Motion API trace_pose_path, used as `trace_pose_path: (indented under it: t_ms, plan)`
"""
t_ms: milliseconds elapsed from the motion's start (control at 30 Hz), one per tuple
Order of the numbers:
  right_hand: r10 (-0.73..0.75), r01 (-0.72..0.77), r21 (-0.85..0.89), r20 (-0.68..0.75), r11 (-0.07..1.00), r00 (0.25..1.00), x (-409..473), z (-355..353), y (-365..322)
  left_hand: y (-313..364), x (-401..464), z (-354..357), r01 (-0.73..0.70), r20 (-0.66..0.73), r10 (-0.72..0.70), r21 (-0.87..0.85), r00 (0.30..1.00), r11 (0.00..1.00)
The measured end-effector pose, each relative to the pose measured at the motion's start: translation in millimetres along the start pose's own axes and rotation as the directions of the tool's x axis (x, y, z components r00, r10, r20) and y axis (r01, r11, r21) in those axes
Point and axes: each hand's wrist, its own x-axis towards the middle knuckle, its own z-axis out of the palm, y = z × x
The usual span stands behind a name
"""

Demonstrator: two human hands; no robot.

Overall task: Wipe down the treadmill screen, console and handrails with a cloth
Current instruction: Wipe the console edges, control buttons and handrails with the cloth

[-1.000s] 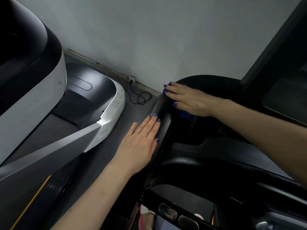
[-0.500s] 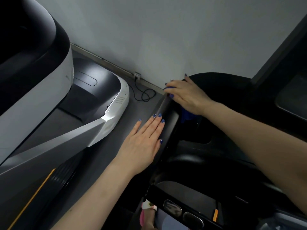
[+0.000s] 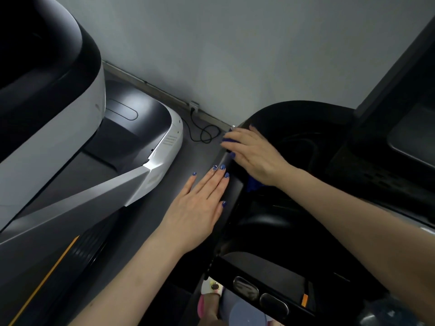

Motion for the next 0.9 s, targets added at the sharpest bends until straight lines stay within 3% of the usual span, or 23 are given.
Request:
trace_pose_path:
  t_ms: [100,233,400,633,900]
  plan:
    - [-0.032,0.031,0.01,0.043,0.999,0.999,0,-10,16,0,-5,0,0.0,0.004,0.0,0.007,1.0,1.0]
    - [0.147,-0.142,0.067,-0.083,0.988,0.986,16,-1,-3,2,-12,0,0.011,0.008,-0.011,0.008,1.0,1.0]
    - [-0.036,0.038,0.052,-0.037,0.998,0.999,-7,-1,-13,6,-19,-2,0.033,0.03,-0.034,0.015,0.999,0.999]
    - [0.141,-0.138,0.039,-0.078,0.99,0.987,8,6,-17,17,-45,-5,0.105,0.079,-0.111,0.071,0.991,0.992]
    - [0.097,-0.094,0.058,-0.045,0.994,0.994,2,5,-15,35,-69,-10,0.168,0.071,-0.18,0.155,0.981,0.974]
